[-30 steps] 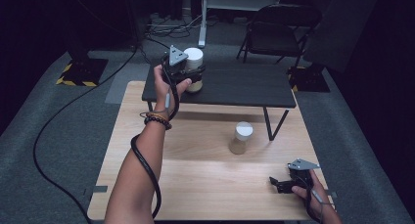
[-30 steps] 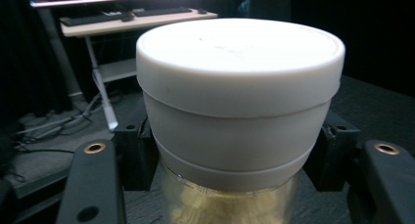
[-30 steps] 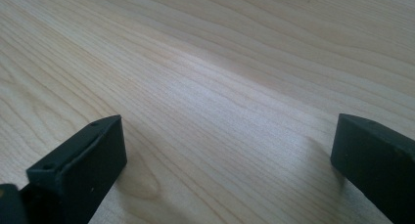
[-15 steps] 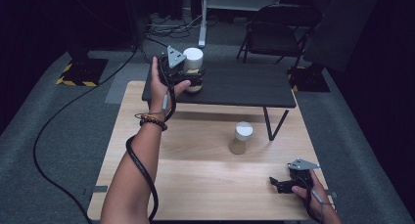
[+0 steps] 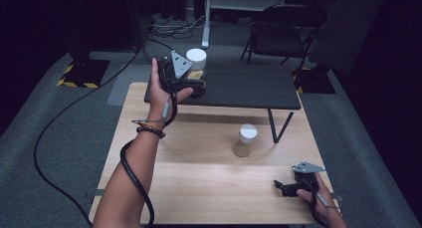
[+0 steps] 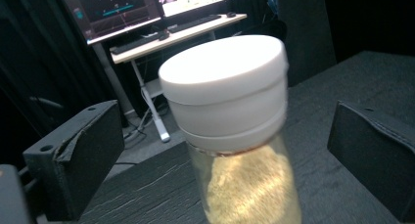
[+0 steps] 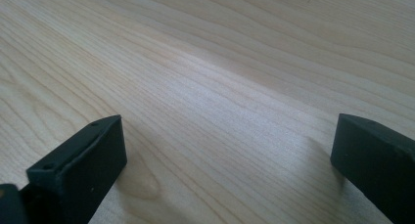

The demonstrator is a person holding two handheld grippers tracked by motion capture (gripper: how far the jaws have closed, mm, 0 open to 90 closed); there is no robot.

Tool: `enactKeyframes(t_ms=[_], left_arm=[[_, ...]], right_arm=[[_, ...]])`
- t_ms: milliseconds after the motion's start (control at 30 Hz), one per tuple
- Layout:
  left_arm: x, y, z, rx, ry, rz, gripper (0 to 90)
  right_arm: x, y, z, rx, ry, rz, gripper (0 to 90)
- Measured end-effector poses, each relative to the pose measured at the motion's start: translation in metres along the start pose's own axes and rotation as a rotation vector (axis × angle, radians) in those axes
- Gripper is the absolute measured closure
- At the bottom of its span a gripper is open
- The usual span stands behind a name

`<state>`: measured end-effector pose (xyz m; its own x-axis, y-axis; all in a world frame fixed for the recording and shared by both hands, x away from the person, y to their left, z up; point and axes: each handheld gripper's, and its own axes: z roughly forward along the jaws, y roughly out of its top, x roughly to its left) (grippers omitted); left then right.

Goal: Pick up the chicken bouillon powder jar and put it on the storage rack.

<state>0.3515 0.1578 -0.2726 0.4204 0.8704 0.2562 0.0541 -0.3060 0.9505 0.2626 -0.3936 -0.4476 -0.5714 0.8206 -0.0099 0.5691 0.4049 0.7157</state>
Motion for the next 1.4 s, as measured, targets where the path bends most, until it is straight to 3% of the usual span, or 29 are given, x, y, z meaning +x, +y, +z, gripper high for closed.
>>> enactKeyframes(t_ms=[333, 400, 500, 667, 967, 1067, 1400], left_arm=[[-0.013, -0.011, -0.022, -0.027, -0.037, 0.067, 0.6], [-0.018, -0.013, -0.027, -0.024, -0.039, 0.1, 0.6], [-0.028, -0.018, -0.033, -0.006, -0.032, 0.187, 0.6], [-0.038, -0.031, -0.041, 0.009, -0.064, 0.223, 0.6], [-0.048, -0.048, -0.049, 0.029, -0.123, 0.247, 0.6], [-0.05, -0.053, -0.052, 0.033, -0.139, 0.239, 0.6], [-0.058, -0.074, -0.06, 0.087, -0.149, 0.236, 0.6]], right_arm=[[0.0, 0.0, 0.0, 0.001, 0.0, -0.001, 0.0], [0.0, 0.0, 0.0, 0.0, 0.001, 0.0, 0.0], [0.0, 0.0, 0.0, 0.0, 0.001, -0.001, 0.0], [0.0, 0.0, 0.0, 0.001, 0.0, 0.0, 0.0], [0.0, 0.0, 0.0, 0.0, 0.001, 0.0, 0.0], [0.0, 0.0, 0.0, 0.0, 0.0, -0.001, 0.0], [0.0, 0.0, 0.0, 0.0, 0.0, -0.001, 0.0]])
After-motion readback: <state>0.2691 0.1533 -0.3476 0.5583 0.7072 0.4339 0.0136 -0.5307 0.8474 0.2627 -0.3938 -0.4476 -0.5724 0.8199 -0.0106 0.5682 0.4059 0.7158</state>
